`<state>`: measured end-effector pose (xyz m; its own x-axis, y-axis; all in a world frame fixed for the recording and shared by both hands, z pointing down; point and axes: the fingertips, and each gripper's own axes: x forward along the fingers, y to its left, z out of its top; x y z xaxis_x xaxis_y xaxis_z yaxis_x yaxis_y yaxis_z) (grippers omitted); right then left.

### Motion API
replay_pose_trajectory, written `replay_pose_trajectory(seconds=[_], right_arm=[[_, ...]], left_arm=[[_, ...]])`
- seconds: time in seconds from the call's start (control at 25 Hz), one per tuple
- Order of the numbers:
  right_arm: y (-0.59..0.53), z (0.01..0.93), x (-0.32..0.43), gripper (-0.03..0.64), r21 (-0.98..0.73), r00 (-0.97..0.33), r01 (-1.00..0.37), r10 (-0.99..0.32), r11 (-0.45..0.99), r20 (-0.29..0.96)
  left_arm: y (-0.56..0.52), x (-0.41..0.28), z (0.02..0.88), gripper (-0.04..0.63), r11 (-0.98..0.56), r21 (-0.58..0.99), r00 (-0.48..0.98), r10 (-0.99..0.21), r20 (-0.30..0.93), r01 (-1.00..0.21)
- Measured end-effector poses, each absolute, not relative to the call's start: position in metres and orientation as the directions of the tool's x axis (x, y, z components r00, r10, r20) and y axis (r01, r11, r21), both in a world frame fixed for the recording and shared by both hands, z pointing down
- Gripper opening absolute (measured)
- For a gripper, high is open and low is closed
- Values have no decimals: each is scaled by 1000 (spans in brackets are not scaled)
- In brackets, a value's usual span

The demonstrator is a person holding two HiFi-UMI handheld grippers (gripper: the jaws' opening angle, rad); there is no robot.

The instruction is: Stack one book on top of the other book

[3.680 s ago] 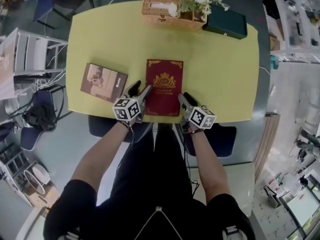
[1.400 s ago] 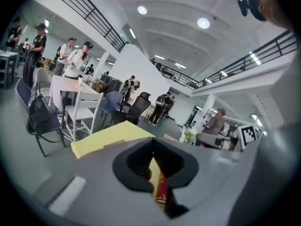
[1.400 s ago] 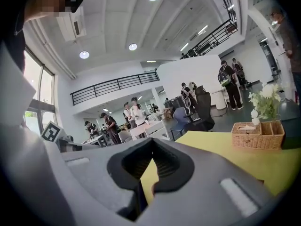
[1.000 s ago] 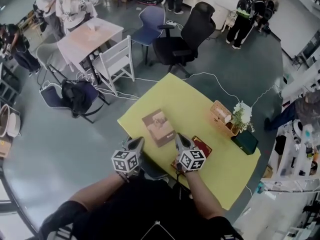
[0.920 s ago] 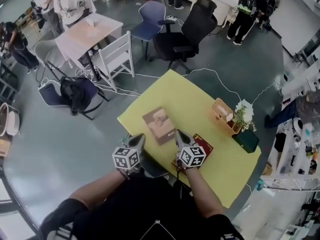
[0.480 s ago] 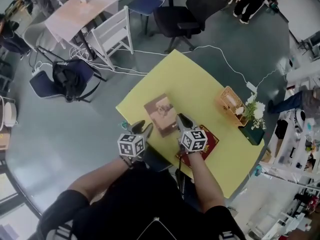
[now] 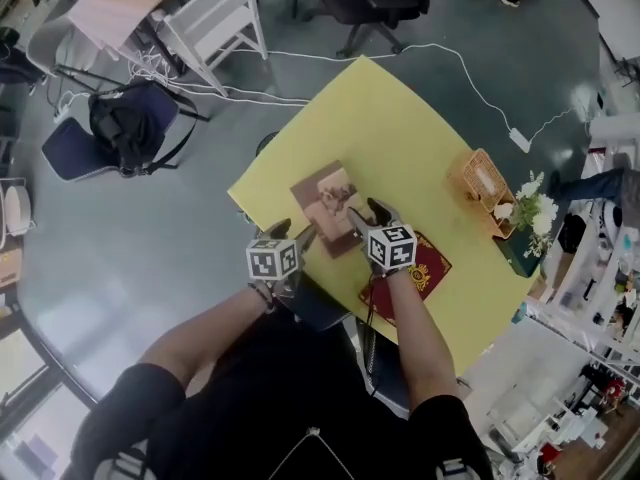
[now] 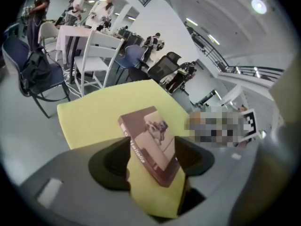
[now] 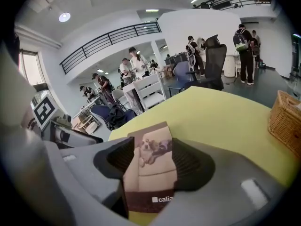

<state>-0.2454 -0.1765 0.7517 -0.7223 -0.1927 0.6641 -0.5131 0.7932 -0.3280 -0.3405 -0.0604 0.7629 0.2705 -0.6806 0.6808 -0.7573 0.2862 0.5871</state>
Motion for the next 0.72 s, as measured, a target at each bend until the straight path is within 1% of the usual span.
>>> replay_pose_trajectory(seconds=[0.16, 0.4, 0.72], right_arm=[[-181, 786, -246, 273, -330, -688, -496, -131, 803, 714], [-186, 830, -244, 285, -365, -651, -478, -44, 799, 757], [-185, 852, -238, 287, -379, -638, -472, -11, 796, 770]], left_arm=[[-67, -342, 791, 319, 345, 596, 271, -652, 708, -726], [-79, -340, 827, 319, 407, 594, 263, -624, 736, -694], [-96, -331, 843, 319, 421, 604, 255, -635, 729, -677]])
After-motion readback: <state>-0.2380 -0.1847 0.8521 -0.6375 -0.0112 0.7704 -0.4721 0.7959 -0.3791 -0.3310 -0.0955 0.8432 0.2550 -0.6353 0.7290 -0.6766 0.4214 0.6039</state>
